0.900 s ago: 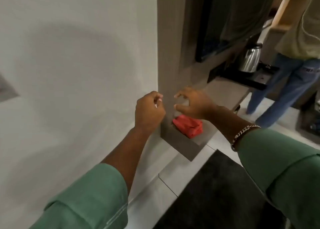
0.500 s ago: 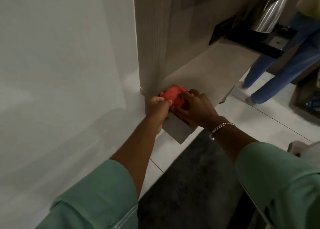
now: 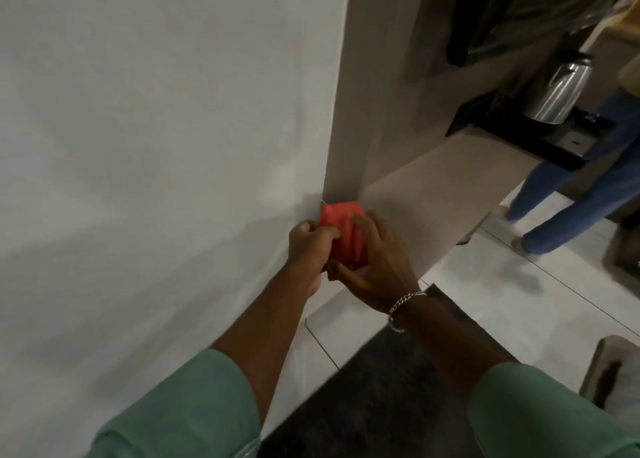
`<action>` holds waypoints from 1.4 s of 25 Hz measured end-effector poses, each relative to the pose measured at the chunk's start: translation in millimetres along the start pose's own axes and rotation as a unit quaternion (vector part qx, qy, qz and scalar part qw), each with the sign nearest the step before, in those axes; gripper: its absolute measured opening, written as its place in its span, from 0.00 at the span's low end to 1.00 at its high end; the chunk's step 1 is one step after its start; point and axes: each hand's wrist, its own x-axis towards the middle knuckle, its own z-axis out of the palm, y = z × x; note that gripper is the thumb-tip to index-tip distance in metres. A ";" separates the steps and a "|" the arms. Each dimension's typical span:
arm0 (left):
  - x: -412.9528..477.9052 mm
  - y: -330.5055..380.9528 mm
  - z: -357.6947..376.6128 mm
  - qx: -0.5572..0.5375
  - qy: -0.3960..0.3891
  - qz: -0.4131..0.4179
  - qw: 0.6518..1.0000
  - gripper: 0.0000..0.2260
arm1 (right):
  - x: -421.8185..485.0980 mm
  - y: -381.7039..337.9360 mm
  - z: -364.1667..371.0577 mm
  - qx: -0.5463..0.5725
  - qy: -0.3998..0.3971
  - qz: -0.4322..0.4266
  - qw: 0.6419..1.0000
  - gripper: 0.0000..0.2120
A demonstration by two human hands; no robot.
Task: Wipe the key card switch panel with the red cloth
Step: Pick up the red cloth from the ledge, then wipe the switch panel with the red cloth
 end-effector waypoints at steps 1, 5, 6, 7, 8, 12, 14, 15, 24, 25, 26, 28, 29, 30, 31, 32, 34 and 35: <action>-12.4 11.3 -16.5 0.011 -0.002 0.019 1.000 0.12 | 1.2 -22.5 -0.9 -0.001 -0.001 -0.020 1.000 0.41; -84.6 71.2 -94.4 0.025 -0.018 0.092 0.995 0.07 | 3.3 -125.2 -11.4 0.028 0.048 -0.125 0.991 0.42; -107.3 88.5 -118.0 0.031 -0.017 0.113 0.993 0.07 | 1.7 -155.5 -13.9 0.048 0.069 -0.151 0.985 0.41; -132.0 106.0 -144.7 0.037 -0.016 0.137 0.990 0.08 | -0.5 -189.5 -16.0 0.072 0.090 -0.179 0.977 0.40; -155.7 121.3 -167.8 0.043 -0.017 0.163 0.986 0.09 | -2.8 -220.1 -18.1 0.098 0.108 -0.200 0.969 0.39; -262.3 184.7 -251.1 0.063 0.006 0.304 0.951 0.12 | -6.6 -351.2 -29.6 0.200 0.218 -0.261 0.919 0.39; -319.7 215.1 -287.4 0.075 0.045 0.397 0.914 0.12 | -11.3 -421.7 -36.6 0.240 0.274 -0.299 0.882 0.39; -345.5 228.8 -303.7 0.092 0.079 0.447 0.886 0.13 | -14.9 -455.1 -39.6 0.259 0.291 -0.314 0.866 0.38; -441.9 265.2 -507.3 0.395 0.425 0.630 0.517 0.22 | -30.0 -614.5 -20.7 0.242 0.298 -0.312 0.869 0.32; -434.9 266.1 -526.8 0.464 0.413 0.613 0.488 0.23 | -27.8 -617.3 -14.9 0.233 0.284 -0.304 0.879 0.32; -426.5 268.4 -544.5 0.529 0.403 0.594 0.454 0.24 | -25.6 -620.9 -9.1 0.226 0.281 -0.295 0.885 0.33; -406.4 274.1 -570.9 0.628 0.420 0.551 0.355 0.28 | -20.2 -627.3 0.5 0.224 0.296 -0.280 0.885 0.33; -395.7 275.1 -577.8 0.655 0.444 0.528 0.308 0.30 | -16.4 -626.5 5.1 0.226 0.308 -0.281 0.880 0.32; -386.6 274.8 -581.6 0.662 0.472 0.512 0.275 0.31 | -12.6 -622.5 9.8 0.226 0.322 -0.290 0.873 0.30; -377.4 275.9 -583.5 0.656 0.496 0.510 0.254 0.32 | -6.1 -617.7 13.8 0.218 0.336 -0.304 0.864 0.28; -369.9 276.6 -584.7 0.646 0.511 0.514 0.239 0.33 | 0.2 -614.0 17.5 0.209 0.350 -0.310 0.859 0.26; -364.2 276.6 -586.7 0.637 0.525 0.521 0.218 0.34 | 9.5 -618.8 18.5 0.227 0.379 -0.302 0.845 0.24; -363.3 277.0 -587.4 0.634 0.527 0.523 0.216 0.34 | 13.1 -625.0 17.6 0.248 0.394 -0.294 0.835 0.23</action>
